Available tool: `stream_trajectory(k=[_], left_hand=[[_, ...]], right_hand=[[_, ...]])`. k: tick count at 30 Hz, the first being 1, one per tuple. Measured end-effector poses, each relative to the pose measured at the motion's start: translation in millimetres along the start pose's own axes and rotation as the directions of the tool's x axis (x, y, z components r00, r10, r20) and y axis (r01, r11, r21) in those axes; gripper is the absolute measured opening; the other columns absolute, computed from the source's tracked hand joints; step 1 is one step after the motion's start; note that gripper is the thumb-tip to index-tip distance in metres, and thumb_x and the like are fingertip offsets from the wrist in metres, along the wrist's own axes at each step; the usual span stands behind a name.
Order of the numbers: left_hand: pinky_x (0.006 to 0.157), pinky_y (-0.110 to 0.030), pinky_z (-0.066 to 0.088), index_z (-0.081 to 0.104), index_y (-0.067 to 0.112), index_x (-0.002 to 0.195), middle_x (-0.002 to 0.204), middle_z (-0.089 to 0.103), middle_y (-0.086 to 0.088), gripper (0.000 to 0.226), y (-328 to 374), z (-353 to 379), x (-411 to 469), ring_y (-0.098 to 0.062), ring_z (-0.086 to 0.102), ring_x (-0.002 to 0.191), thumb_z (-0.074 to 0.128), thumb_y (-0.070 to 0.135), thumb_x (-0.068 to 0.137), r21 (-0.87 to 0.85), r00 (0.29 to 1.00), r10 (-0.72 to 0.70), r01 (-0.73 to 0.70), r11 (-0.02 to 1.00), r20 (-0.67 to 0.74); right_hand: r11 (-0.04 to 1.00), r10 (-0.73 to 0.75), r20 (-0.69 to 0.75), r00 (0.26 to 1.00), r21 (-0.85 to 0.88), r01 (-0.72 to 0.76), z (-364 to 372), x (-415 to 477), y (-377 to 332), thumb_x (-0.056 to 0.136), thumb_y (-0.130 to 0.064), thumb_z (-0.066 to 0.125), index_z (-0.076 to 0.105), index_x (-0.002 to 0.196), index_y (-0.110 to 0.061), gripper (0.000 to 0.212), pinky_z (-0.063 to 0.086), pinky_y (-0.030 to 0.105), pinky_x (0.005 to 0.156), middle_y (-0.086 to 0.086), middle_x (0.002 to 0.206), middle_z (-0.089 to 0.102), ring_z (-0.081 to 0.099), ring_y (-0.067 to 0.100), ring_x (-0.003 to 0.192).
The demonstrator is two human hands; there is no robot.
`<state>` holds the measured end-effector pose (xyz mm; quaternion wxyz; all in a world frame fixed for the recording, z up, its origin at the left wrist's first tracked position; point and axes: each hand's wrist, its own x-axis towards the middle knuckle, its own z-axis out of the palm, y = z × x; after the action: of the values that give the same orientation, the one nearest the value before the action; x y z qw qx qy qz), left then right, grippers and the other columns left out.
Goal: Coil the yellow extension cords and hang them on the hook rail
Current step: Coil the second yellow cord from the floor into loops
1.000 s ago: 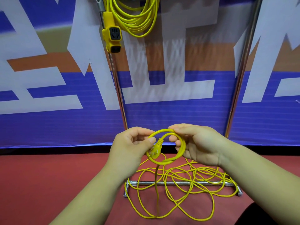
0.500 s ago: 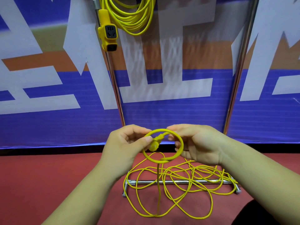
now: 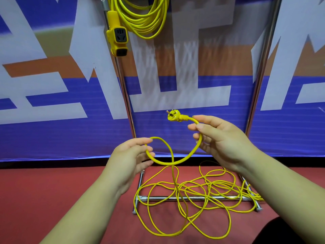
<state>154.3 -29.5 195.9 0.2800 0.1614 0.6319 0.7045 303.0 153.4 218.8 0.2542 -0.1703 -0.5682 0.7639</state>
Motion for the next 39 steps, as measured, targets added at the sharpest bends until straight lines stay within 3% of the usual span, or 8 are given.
stream_trajectory(k=[3,6,9,14,21,30,34,39], left_hand=[[0.083,-0.033,0.056,0.076,0.021,0.11,0.103,0.076,-0.005,0.028,-0.4,-7.2,-0.1,-0.017,0.073,0.096,0.069,0.005,0.088,0.317,0.984,0.082,-0.13,0.94,0.161],[0.085,-0.035,0.057,0.073,0.034,0.116,0.099,0.076,0.003,0.043,0.3,-18.2,0.1,-0.018,0.073,0.092,0.083,0.015,0.078,0.61,0.926,0.108,-0.322,0.724,0.361],[0.081,-0.031,0.054,0.077,0.036,0.104,0.088,0.076,0.009,0.026,2.3,-21.8,2.0,-0.015,0.071,0.084,0.081,0.021,0.083,0.722,0.917,0.245,-0.398,0.566,0.314],[0.071,-0.023,0.046,0.08,0.03,0.088,0.084,0.072,0.003,0.01,6.4,-23.1,8.3,-0.007,0.063,0.076,0.072,0.027,0.091,0.63,0.898,0.433,-0.38,0.677,0.076],[0.066,-0.032,0.059,0.071,0.011,0.086,0.065,0.058,-0.003,0.024,5.4,-20.3,10.0,-0.018,0.061,0.063,0.059,0.025,0.101,0.323,0.956,0.288,-0.257,0.911,-0.052],[0.05,-0.021,0.031,0.075,0.02,0.082,0.055,0.037,0.002,0.025,8.8,-10.1,-3.2,-0.012,0.032,0.05,0.062,0.034,0.099,0.467,0.937,0.322,-0.347,0.814,0.135],[0.047,-0.012,0.029,0.075,0.019,0.08,0.048,0.039,0.012,0.023,8.1,-6.0,-9.8,-0.004,0.033,0.045,0.064,0.031,0.097,0.538,0.92,0.334,-0.392,0.747,0.206],[0.05,-0.015,0.031,0.076,0.02,0.082,0.05,0.042,0.012,0.021,6.8,-5.9,-11.2,-0.005,0.035,0.049,0.065,0.03,0.097,0.512,0.915,0.337,-0.403,0.758,0.222]], right_hand=[[1.0,0.0,-0.009,1.0,-0.009,0.0,-1.2,0.5,-0.2,0.096,-0.012,0.059,0.067,0.111,-0.02,0.019,0.054,0.022,0.07,0.0,0.098,0.077,0.066,0.008,0.073],[1.0,0.005,-0.04,0.999,0.006,-0.005,-3.4,2.5,1.0,0.096,-0.011,0.06,0.068,0.109,-0.02,0.018,0.055,0.02,0.064,0.002,0.096,0.077,0.067,0.008,0.072],[0.999,0.044,-0.065,0.997,0.002,-0.044,-5.6,4.7,4.9,0.097,-0.013,0.059,0.069,0.107,-0.018,0.015,0.055,0.023,0.066,0.003,0.095,0.077,0.069,0.012,0.076],[0.985,0.14,-0.077,0.987,-0.091,-0.147,-6.9,7.4,12.6,0.096,-0.03,0.059,0.07,0.107,-0.019,0.019,0.054,0.03,0.075,0.002,0.095,0.078,0.074,0.017,0.084],[0.872,0.079,-0.017,0.997,-0.483,-0.077,-7.9,6.6,29.9,0.088,-0.014,0.072,0.072,0.089,-0.01,0.004,0.049,0.027,0.066,-0.005,0.063,0.066,0.057,0.009,0.059],[0.807,0.129,0.178,0.976,-0.591,0.001,-1.0,7.1,41.7,0.089,-0.015,0.071,0.068,0.106,-0.02,0.018,0.052,0.037,0.072,0.009,0.084,0.071,0.064,0.017,0.075],[0.599,0.086,0.286,0.954,-0.78,0.18,1.5,5.8,47.2,0.088,-0.028,0.073,0.071,0.105,-0.029,0.017,0.054,0.037,0.08,-0.002,0.086,0.072,0.065,0.016,0.076],[0.588,0.017,0.276,0.961,-0.78,0.213,3.4,9.0,51.0,0.085,-0.035,0.075,0.068,0.106,-0.033,0.023,0.054,0.036,0.084,-0.012,0.092,0.07,0.066,0.017,0.083]])
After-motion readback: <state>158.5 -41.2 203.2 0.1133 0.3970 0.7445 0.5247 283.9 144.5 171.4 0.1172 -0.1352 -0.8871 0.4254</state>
